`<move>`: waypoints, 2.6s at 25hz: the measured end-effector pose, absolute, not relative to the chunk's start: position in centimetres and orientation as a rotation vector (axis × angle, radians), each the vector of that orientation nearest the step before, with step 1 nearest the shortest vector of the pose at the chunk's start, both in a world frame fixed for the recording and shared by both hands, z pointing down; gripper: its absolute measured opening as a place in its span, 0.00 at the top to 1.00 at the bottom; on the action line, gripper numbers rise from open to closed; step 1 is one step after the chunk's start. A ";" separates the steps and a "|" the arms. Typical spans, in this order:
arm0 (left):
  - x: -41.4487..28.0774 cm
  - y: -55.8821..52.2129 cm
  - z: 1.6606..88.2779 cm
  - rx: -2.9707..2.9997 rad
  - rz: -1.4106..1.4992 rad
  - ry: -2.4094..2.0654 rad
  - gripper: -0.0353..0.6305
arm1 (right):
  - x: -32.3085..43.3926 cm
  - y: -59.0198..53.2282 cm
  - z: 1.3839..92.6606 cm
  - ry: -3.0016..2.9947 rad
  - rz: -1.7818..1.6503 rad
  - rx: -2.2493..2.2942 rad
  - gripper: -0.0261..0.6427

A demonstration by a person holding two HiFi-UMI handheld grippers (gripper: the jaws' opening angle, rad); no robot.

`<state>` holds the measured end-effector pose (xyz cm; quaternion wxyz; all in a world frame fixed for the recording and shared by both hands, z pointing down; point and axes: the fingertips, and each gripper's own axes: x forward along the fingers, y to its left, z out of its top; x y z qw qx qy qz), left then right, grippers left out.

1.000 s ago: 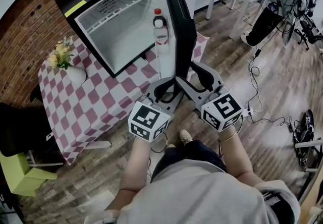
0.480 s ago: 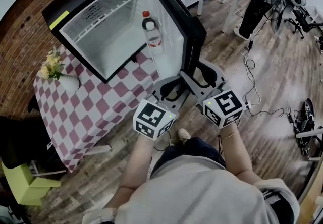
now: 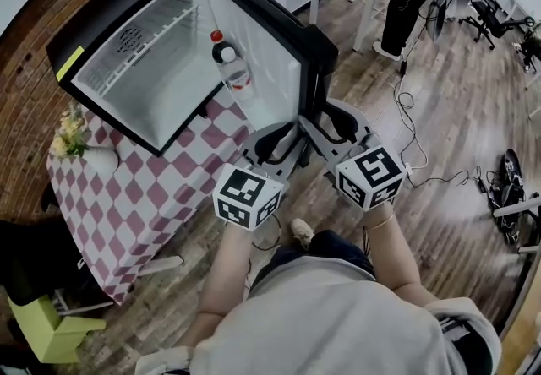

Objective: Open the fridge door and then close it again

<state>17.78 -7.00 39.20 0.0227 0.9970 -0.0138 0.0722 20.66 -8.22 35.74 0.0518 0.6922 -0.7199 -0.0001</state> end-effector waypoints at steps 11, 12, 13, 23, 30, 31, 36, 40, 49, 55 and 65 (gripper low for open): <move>19.9 -10.5 38.5 3.075 0.214 -0.177 0.77 | 27.6 -7.0 35.7 -2.095 0.037 2.237 0.73; 20.1 -10.7 38.4 3.073 0.211 -0.190 0.78 | 28.3 -7.0 35.8 -2.087 0.042 2.250 0.74; 20.2 -11.0 38.4 3.072 0.209 -0.204 0.78 | 29.0 -6.9 35.8 -2.079 0.045 2.261 0.74; 20.6 -14.8 38.2 3.034 0.165 -0.371 0.79 | 35.1 -7.2 35.8 -2.010 0.054 2.334 0.74; 20.8 -16.8 38.7 3.005 0.149 -0.447 0.80 | 37.7 -7.8 36.0 -1.990 0.050 2.379 0.74; 20.9 -17.1 38.7 2.998 0.139 -0.449 0.80 | 37.9 -7.9 36.0 -1.989 0.048 2.383 0.74; 21.4 -18.0 39.0 2.981 0.132 -0.467 0.80 | 39.2 -8.1 36.0 -1.979 0.049 2.403 0.74; 21.8 -18.4 39.1 2.975 0.126 -0.467 0.80 | 40.1 -8.3 36.0 -1.972 0.051 2.417 0.75; 22.1 -19.1 39.9 2.963 0.150 -0.463 0.80 | 41.4 -8.8 36.1 -1.961 0.065 2.449 0.75; 22.6 -19.1 40.3 2.972 0.178 -0.447 0.80 | 41.5 -8.8 36.1 -1.968 0.070 2.432 0.75; 22.4 -18.6 39.9 2.978 0.171 -0.436 0.81 | 41.1 -8.7 36.1 -1.973 0.073 2.422 0.75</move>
